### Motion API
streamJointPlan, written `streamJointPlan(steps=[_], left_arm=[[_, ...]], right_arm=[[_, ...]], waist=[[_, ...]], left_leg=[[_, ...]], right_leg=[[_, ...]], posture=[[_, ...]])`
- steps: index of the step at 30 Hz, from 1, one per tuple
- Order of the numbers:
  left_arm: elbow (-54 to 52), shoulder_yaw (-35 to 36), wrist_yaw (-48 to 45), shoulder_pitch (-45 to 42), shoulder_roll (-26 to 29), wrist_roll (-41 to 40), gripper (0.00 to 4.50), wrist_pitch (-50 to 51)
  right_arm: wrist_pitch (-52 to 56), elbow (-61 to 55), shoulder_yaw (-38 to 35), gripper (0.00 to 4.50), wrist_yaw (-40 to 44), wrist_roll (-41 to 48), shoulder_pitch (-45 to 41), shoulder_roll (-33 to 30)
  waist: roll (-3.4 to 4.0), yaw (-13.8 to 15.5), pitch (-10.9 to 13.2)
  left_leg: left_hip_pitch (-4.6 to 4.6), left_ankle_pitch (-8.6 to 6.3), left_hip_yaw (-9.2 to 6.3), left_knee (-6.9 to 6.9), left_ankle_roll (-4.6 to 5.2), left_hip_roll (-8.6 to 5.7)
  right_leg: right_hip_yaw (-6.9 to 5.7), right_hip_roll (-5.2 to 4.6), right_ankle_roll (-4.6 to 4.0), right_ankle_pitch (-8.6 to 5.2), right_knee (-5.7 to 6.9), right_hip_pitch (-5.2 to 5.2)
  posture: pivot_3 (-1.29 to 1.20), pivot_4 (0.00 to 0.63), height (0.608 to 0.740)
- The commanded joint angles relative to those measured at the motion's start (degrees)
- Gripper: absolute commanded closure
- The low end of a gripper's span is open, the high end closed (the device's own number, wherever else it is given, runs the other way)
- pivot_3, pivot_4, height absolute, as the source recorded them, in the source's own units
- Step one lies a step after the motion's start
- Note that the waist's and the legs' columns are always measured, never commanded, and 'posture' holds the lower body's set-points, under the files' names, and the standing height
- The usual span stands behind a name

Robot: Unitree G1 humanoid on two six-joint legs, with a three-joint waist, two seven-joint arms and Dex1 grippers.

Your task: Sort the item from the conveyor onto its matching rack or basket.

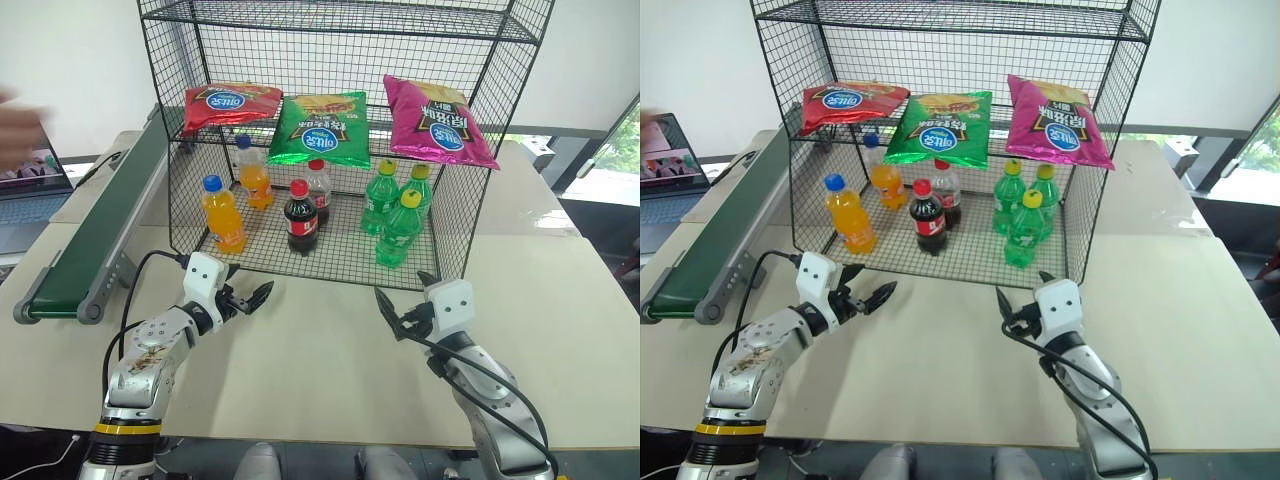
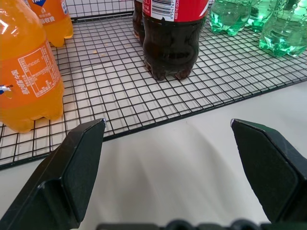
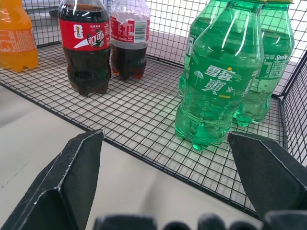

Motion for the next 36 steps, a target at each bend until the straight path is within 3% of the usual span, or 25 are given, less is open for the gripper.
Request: streamJointPlan(steps=[1, 36], left_arm=[[-1.24, 0.44, -0.13, -0.8, 0.32, -0.01, 0.03, -1.09], [-0.63, 1.32, -0.35, -1.31, 0.17, -0.66, 0.03, -1.84]], right_arm=[[-0.42, -2.2, -0.55, 0.0, -0.29, 0.24, -0.78, 0.2], [-0.57, -1.73, -0.62, 0.0, -0.02, 0.24, -1.08, 0.26]], waist=[[0.0, -0.01, 0.0], [0.0, -0.01, 0.0]], left_leg=[[0.0, 0.0, 0.0, 0.0, 0.0, 0.0], [0.0, 0.0, 0.0, 0.0, 0.0, 0.0]], right_leg=[[0.0, 0.0, 0.0, 0.0, 0.0, 0.0], [0.0, 0.0, 0.0, 0.0, 0.0, 0.0]], posture=[[0.0, 0.15, 0.74], [0.0, 0.15, 0.74]])
